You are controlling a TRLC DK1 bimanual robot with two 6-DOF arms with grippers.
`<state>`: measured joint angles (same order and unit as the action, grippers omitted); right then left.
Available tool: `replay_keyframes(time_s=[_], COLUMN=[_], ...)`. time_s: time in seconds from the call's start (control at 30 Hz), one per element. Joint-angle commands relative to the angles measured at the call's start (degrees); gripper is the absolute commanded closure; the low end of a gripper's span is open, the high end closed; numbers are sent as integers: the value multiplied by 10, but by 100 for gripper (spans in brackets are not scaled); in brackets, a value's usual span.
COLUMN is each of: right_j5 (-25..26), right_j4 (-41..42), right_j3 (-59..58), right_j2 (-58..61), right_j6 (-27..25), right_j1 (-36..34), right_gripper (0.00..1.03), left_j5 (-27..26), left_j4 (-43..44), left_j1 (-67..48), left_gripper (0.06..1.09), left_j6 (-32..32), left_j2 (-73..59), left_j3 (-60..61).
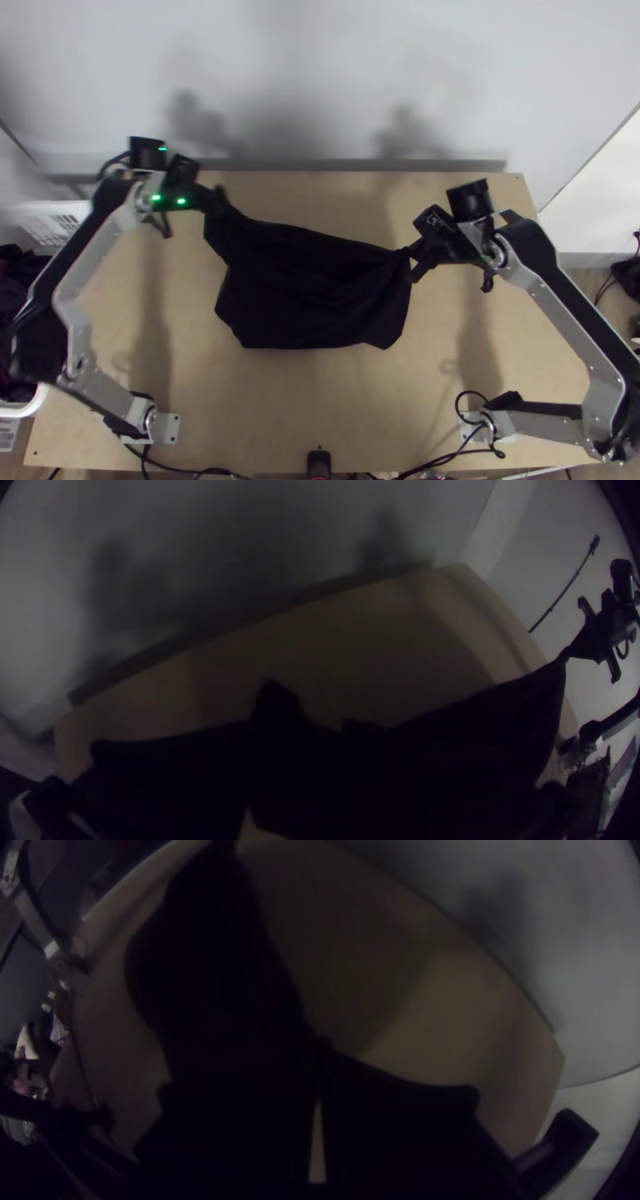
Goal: Fold the t-shirt
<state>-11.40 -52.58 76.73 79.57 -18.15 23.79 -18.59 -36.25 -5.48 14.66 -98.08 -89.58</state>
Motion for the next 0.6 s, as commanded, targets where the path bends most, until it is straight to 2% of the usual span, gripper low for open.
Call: replay_keyframes(time_s=[0.0,0.17,0.27,0.4,0.57], right_j5=[43,59,59,59,59], right_j4=[57,99,99,99,99], right_j3=[-47,-52,-55,-69,-75], right_j2=[18,40,55,55,53], right_j6=[21,32,30,27,27], right_j1=[-14,-59,-70,-67,-68], right_gripper=[100,100,100,100,100], left_j5=[29,29,29,47,154], left_j4=[24,-8,-57,-180,-190], left_j1=[-52,-53,-96,-202,-357], left_gripper=[10,10,10,10,10], left_j6=[-17,-32,25,114,113], left_j2=[-91,-29,54,152,279], left_j3=[-44,-42,30,156,327])
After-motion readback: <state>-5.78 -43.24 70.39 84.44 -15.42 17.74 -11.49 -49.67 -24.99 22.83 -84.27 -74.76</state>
